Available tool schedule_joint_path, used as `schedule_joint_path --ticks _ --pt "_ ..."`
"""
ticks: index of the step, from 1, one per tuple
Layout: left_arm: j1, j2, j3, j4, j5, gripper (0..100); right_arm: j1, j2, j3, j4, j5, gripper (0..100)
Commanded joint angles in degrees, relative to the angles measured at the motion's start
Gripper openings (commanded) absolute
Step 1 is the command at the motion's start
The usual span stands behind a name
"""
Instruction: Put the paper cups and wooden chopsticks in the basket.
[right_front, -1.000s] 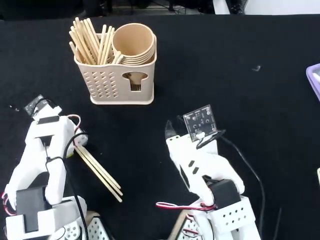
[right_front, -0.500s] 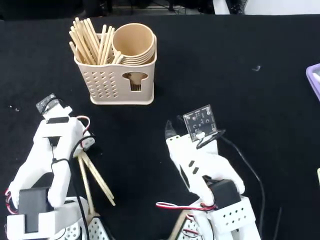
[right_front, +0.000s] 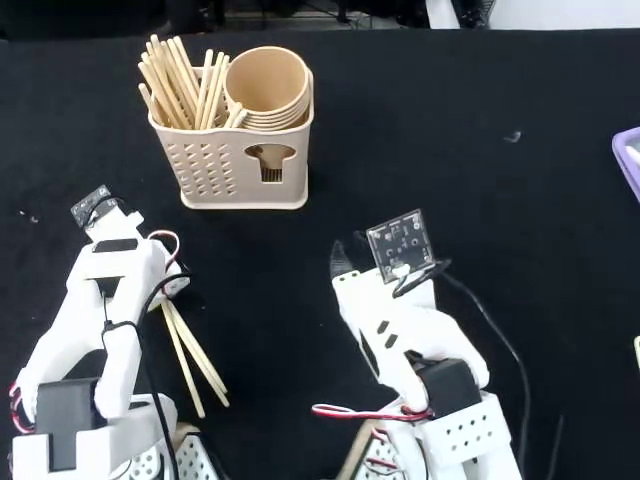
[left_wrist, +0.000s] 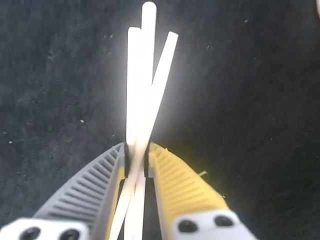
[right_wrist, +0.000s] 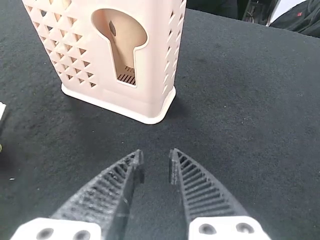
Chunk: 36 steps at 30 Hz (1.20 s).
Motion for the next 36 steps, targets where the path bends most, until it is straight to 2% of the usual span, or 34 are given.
schedule_joint_path --ticks 1,5,14,19,30,36 --pt "-3.6 -0.6 -5.2 -2.8 -0.7 3 1.0 -1.1 -0.5 -1.1 -0.2 9.6" --pt "-5.2 -0.7 -9.7 -1.3 -4.0 3 1.0 -1.1 -0.5 -1.1 -0.2 9.6" --pt "-5.4 -0.7 -25.5 18.8 -4.8 3 1.0 -1.1 -0.5 -1.2 -0.2 9.6" --pt "-5.6 -0.7 -35.2 25.8 -4.9 3 1.0 -1.1 -0.5 -1.2 -0.2 9.6" --pt "-5.1 -0.7 -48.6 31.4 -4.9 3 1.0 -1.1 -0.5 -1.2 -0.1 9.6" --pt "-5.5 -0.7 -54.9 30.9 -10.0 3 1.0 -1.1 -0.5 -1.1 -0.1 9.6"
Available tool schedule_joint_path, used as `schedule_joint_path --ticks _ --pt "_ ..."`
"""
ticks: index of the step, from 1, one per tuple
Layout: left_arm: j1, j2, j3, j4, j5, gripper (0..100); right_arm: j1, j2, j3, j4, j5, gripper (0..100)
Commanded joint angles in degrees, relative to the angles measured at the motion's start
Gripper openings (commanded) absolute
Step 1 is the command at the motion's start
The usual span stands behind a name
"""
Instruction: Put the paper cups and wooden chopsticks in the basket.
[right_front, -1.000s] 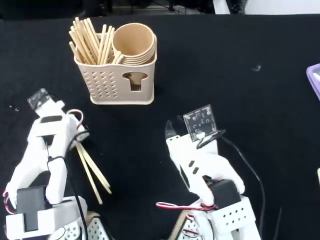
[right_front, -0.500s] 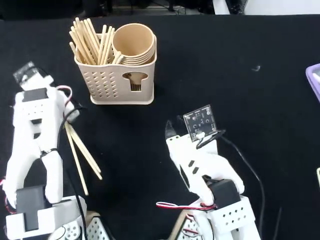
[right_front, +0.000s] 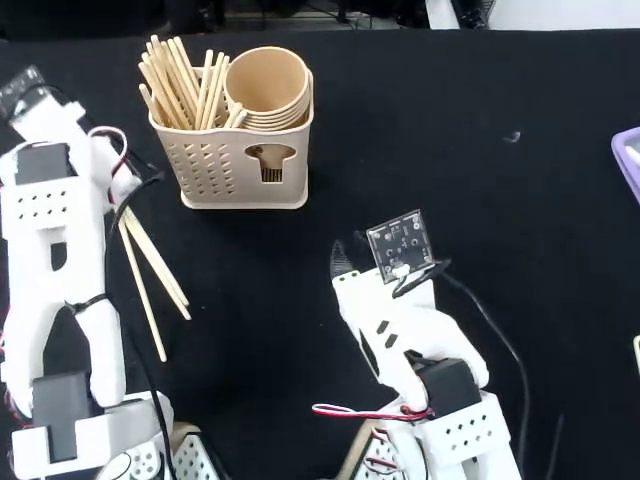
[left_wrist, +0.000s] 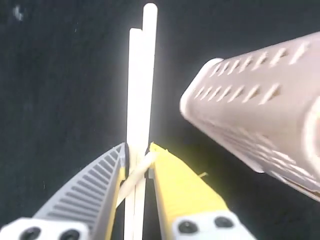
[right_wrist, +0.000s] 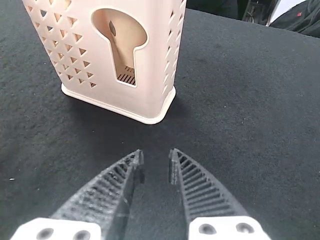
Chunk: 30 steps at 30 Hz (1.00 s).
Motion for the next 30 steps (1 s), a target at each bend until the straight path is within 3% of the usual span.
schedule_joint_path --ticks 1,5,15,26,30 --pt "-0.5 -1.1 -8.4 -0.2 -4.6 3 1.0 -1.1 -0.5 -1.1 -0.1 9.6" --pt "-0.5 -1.1 -13.2 -0.4 -8.3 3 1.0 -1.1 -0.5 -1.2 -0.1 9.6" --pt "0.0 -6.4 -10.6 -15.2 -10.8 3 1.0 -1.1 -0.4 -1.2 -0.1 9.6" --pt "1.6 -26.1 10.4 -51.7 -10.4 3 1.0 -1.1 0.1 -1.5 -0.1 9.6" --pt "4.8 -29.0 12.3 -58.4 -10.8 3 1.0 -1.1 0.1 -1.5 -0.1 9.6"
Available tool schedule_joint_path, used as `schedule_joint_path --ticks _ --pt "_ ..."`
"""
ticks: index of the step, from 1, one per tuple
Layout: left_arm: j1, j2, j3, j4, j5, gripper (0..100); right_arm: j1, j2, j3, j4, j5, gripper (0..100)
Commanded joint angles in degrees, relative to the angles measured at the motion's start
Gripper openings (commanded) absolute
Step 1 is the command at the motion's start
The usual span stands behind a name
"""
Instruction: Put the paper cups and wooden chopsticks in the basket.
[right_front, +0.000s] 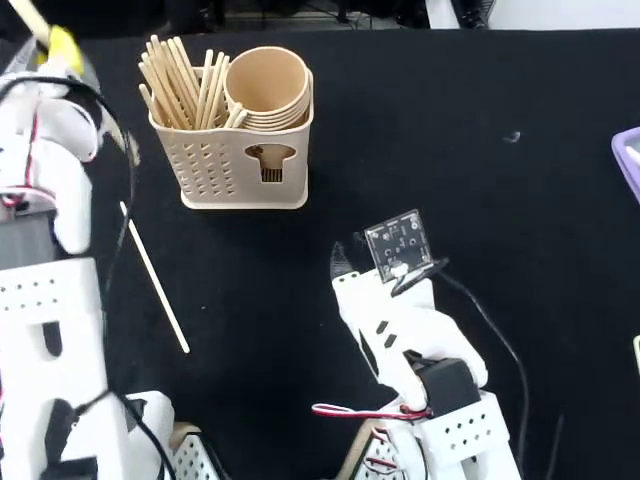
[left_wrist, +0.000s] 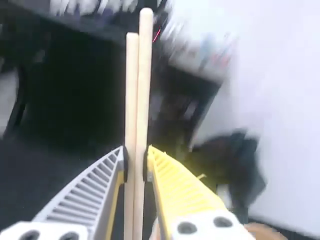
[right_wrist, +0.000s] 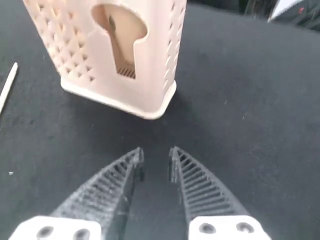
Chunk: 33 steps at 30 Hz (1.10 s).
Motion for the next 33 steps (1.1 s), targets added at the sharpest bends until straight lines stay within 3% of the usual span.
schedule_joint_path --ticks 1,10,18,28,33 --pt "4.4 -4.4 -0.3 -8.5 -0.4 3 1.0 -1.0 -0.4 -1.5 -0.1 9.6" --pt "11.2 3.8 -4.1 -19.5 -0.4 3 1.0 -1.0 -0.4 -1.5 -0.1 9.6" --pt "11.6 14.1 -5.5 -19.3 -0.4 3 1.0 -1.0 -0.4 -1.5 -0.1 9.6" --pt "11.6 15.8 0.4 -19.3 -0.4 3 1.0 -1.0 -0.4 -1.5 -0.1 9.6" --pt "11.6 15.8 0.0 -16.6 -5.6 8 1.0 -1.0 -0.4 -1.5 -0.1 9.6"
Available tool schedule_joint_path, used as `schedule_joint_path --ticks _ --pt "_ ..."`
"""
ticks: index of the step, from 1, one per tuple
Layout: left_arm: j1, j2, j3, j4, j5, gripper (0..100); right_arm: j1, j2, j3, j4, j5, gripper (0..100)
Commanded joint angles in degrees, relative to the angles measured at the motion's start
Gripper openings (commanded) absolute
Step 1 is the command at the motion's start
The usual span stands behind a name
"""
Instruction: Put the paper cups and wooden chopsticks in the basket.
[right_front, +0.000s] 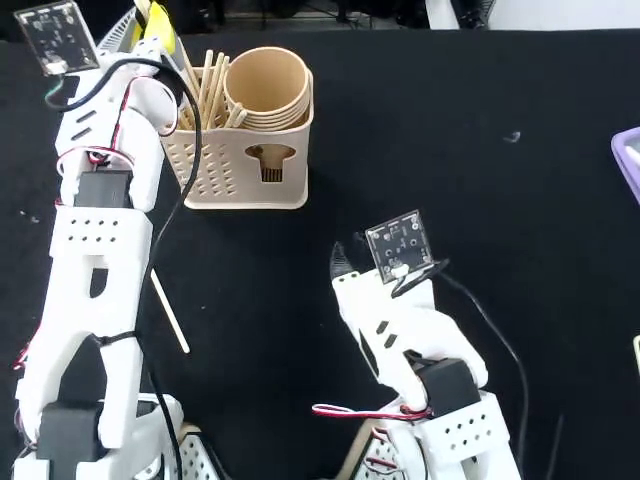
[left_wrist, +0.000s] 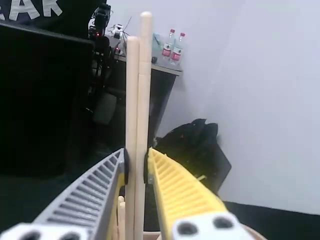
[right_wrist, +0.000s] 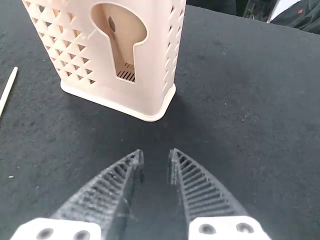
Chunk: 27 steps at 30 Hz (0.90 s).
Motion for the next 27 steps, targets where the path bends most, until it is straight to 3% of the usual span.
schedule_joint_path --ticks 1,9,17,23,27 --pt "0.5 -0.4 -2.1 4.1 -3.5 9 1.0 -1.0 -0.4 -1.5 -0.1 9.6" --pt "0.5 -0.8 -13.8 21.7 -3.4 11 1.0 -1.0 -0.4 -1.5 -0.1 9.6" --pt "-0.1 -11.9 -18.9 41.3 -3.5 11 1.0 -1.0 -0.4 -1.5 -0.1 9.6" --pt "-5.5 -21.8 -10.2 60.4 -3.4 11 0.9 -1.0 -0.5 -1.5 -0.1 9.6" --pt "-14.5 -24.2 5.0 64.4 -3.3 12 0.9 -1.0 -0.5 -1.5 -0.1 9.6"
